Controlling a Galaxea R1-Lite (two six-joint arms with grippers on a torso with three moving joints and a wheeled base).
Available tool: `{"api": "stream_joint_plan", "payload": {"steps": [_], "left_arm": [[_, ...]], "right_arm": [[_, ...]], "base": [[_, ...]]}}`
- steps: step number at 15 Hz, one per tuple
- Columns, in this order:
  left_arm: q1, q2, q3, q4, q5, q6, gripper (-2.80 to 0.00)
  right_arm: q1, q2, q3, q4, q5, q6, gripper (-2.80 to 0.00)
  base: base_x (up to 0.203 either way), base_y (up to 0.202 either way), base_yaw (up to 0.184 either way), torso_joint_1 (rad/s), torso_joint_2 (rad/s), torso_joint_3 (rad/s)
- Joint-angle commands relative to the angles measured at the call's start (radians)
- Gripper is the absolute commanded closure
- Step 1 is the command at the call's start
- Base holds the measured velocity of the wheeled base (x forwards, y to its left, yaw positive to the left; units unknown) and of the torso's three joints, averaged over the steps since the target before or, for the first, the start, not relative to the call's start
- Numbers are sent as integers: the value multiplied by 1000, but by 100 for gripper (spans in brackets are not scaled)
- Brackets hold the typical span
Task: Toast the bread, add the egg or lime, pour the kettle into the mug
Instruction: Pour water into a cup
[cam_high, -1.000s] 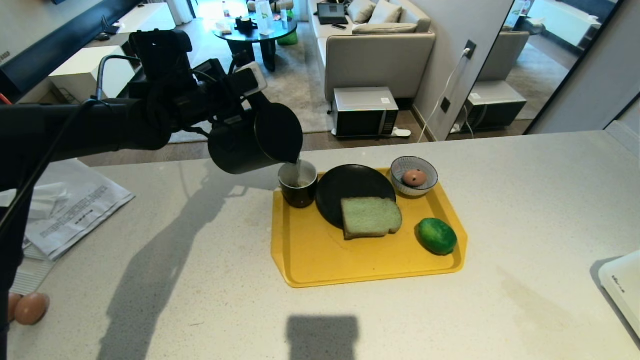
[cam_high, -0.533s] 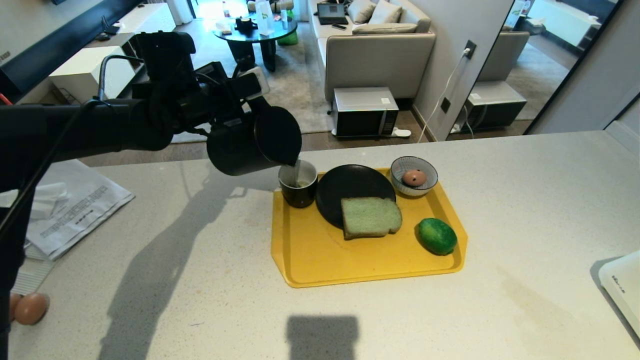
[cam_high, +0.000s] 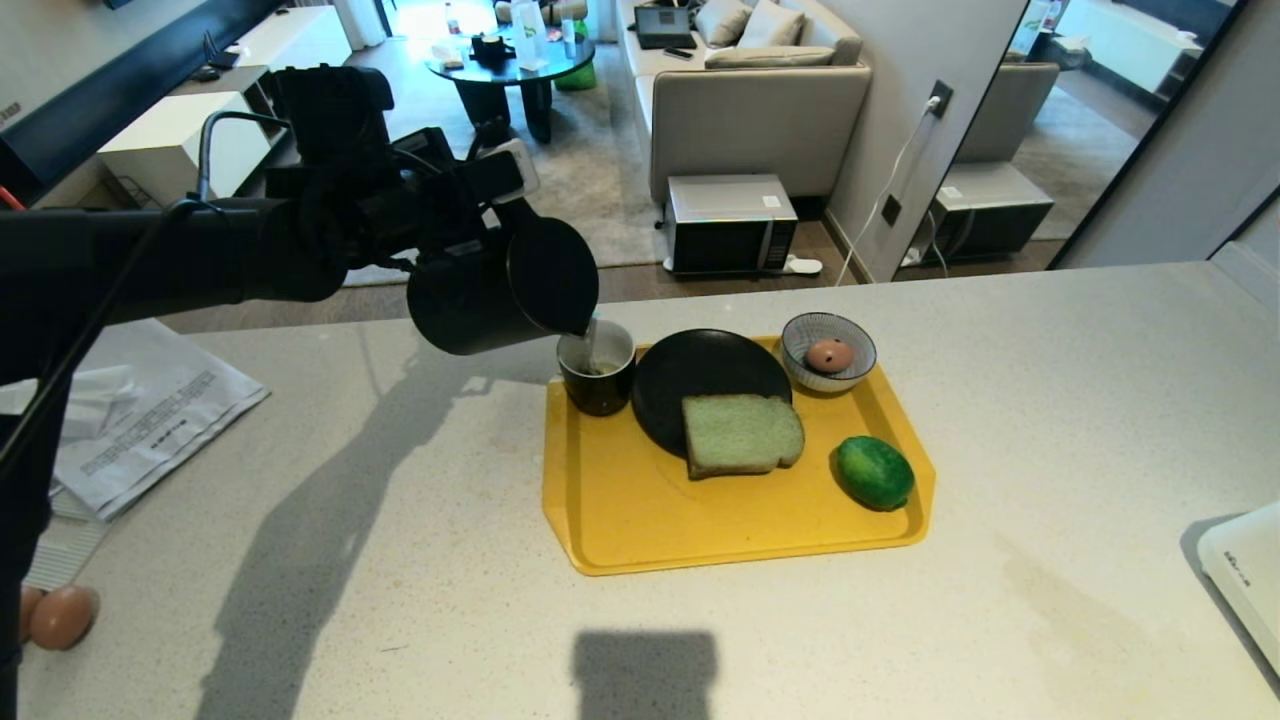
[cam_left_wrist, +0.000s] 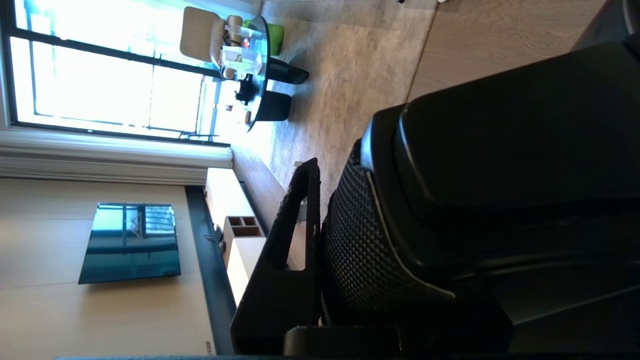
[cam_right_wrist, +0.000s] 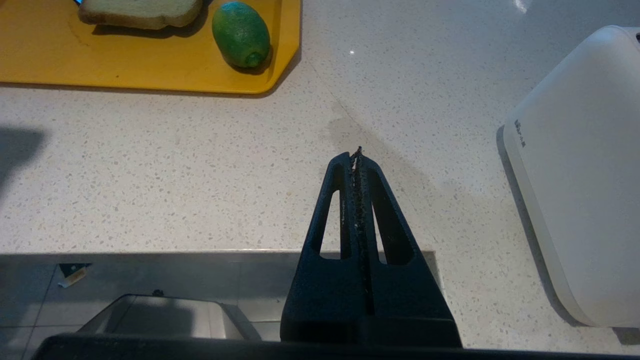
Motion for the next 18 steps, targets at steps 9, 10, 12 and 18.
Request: {"api": "stream_joint_plan", "payload": {"steps": [9,10,12,18], "left_arm": [[1,-11,0,-6,22,-125,0],[0,-17,0,-9,22,-146,0],[0,-28,2,-12,22,-200,0],[2,-103,17,-23,22,-378,0]], "right_arm": [[0,0,2,0,2,0,0],[0,0,2,0,2,0,0],[0,0,2,0,2,0,0],[0,0,2,0,2,0,0]], "base": [[0,0,0,0,0,0],[0,0,0,0,0,0],[0,0,0,0,0,0],[0,0,0,0,0,0]]}}
